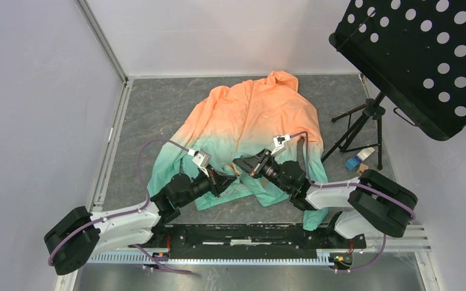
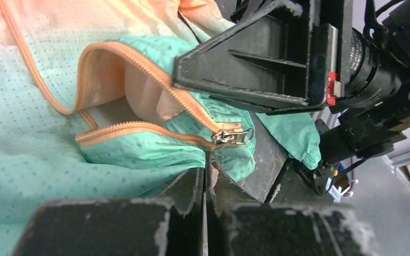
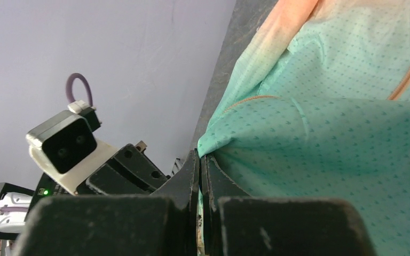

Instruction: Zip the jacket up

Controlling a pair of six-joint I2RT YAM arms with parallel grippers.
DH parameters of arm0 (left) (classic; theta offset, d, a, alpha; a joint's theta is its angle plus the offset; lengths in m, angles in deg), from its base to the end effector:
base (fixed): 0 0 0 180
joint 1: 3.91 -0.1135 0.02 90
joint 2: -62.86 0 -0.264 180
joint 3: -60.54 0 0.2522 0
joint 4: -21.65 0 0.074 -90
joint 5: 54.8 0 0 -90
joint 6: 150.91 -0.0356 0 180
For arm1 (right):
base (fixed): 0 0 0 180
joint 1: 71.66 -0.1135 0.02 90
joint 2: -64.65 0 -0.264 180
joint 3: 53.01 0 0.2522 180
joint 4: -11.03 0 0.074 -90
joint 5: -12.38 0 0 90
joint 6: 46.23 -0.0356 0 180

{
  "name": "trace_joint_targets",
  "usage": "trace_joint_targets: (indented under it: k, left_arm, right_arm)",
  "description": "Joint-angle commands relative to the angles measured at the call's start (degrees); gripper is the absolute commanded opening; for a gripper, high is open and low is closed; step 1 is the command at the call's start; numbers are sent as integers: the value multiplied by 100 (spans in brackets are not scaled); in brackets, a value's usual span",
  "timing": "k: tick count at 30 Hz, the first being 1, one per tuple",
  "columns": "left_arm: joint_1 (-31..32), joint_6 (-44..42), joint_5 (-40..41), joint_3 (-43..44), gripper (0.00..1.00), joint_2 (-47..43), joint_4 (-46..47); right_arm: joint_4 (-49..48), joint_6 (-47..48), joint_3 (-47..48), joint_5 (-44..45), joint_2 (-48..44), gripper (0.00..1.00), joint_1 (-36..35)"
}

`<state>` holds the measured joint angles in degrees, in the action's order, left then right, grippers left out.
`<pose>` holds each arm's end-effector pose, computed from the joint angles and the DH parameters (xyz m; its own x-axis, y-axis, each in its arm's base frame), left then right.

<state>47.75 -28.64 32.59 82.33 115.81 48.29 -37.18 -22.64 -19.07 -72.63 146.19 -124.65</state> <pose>0.1141 -0.1469 0.1851 -0.4747 -0.2596 -0.8410 0.6602 0.5269 -0.5353 0.1594 0.2063 0.1896 -0.6785 0.6166 -0.3993 -0.3033 0.2600 0.9168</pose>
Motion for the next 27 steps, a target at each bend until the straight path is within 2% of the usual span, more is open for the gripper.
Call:
trace_joint_targets:
  k: [1, 8, 13, 16, 20, 23, 27]
  left_arm:
    - [324, -578, 47, 399, 2, -96, -201]
    - [777, -894, 596, 454, 2, -474, -797]
    - [783, -341, 977, 620, 4, -398, -1237]
    - [781, 254, 1338, 754, 25, -549, -1792]
    - [778, 736, 1591, 834, 43, -882, -2416]
    - [784, 927, 1630, 892, 52, -1214, -2883]
    - [780, 1109, 1612, 924, 72, -1813, -3403]
  right_arm:
    - [-100, -108, 86, 249, -149, 0, -1]
    - [-170, -180, -129, 350, -245, 0, 129]
    - [-475, -242, -247, 281, -171, 0, 127]
    - [-419, -188, -295, 278, -225, 0, 127]
    - [-479, -220, -381, 290, -234, 0, 124]
    - [-576, -312, -416, 266, -178, 0, 123]
    - [-574, -403, -412, 253, -139, 0, 129]
